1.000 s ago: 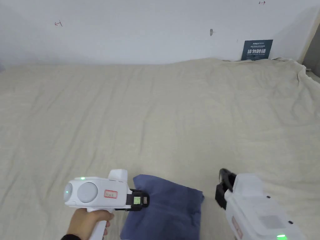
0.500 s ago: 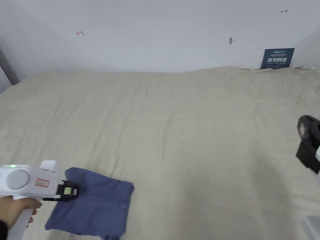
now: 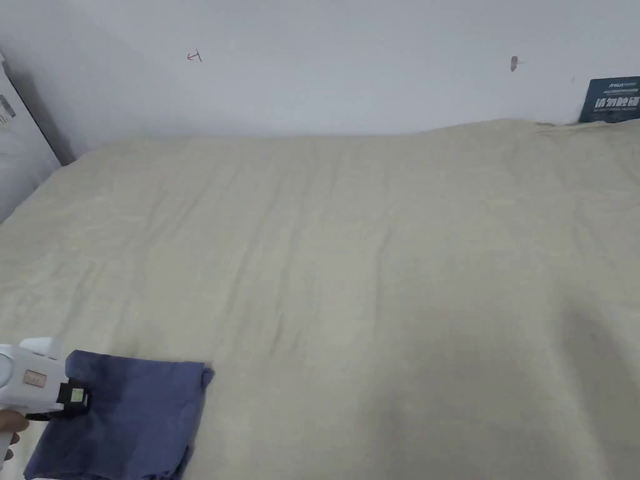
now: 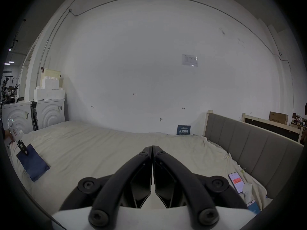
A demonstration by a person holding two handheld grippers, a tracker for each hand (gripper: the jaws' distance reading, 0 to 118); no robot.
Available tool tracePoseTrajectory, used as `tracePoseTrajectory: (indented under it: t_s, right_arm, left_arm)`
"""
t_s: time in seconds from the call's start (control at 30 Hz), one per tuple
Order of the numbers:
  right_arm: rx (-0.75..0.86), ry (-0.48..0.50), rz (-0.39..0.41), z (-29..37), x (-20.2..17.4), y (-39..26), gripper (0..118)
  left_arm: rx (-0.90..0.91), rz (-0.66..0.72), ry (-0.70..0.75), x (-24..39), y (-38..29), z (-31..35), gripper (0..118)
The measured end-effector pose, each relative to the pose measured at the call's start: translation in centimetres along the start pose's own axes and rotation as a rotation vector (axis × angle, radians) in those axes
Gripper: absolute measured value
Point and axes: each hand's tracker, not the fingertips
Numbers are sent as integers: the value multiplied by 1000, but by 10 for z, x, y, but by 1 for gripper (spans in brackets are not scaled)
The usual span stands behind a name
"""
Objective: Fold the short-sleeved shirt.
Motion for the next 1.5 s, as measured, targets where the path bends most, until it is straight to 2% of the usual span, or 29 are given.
tracePoseTrajectory:
  t_s: [0.27,0.33,0.4,0.43,0.47,0.5,0.6,1.03,1.2,1.5]
  right_arm:
    - [-18,17,-3,2,0,-2,0]
    - [-16,22,-6,25,22,18,0]
    - [-11,26,-4,29,24,21,0]
    - [-9,28,-1,28,23,22,0]
    - [-6,29,2,30,23,24,0]
    - [-3,31,2,31,24,25,0]
    - [7,39,-2,31,21,28,0]
    - [70,37,25,37,3,47,0]
    - [78,38,32,43,8,46,0]
    - [95,21,11,65,25,39,0]
  left_arm:
    - [-15,17,82,12,-9,-23,17]
    - [22,-2,150,16,-11,-19,45]
    - [32,2,157,14,-12,-13,89]
    - [46,12,161,15,-12,-9,105]
    - [62,26,157,16,-12,-1,115]
    - [99,42,146,17,-13,8,118]
    - [218,61,129,29,-13,40,118]
    - [941,136,54,115,-29,219,118]
    - [1193,66,6,158,-53,254,118]
    - [1252,12,-28,237,-89,256,116]
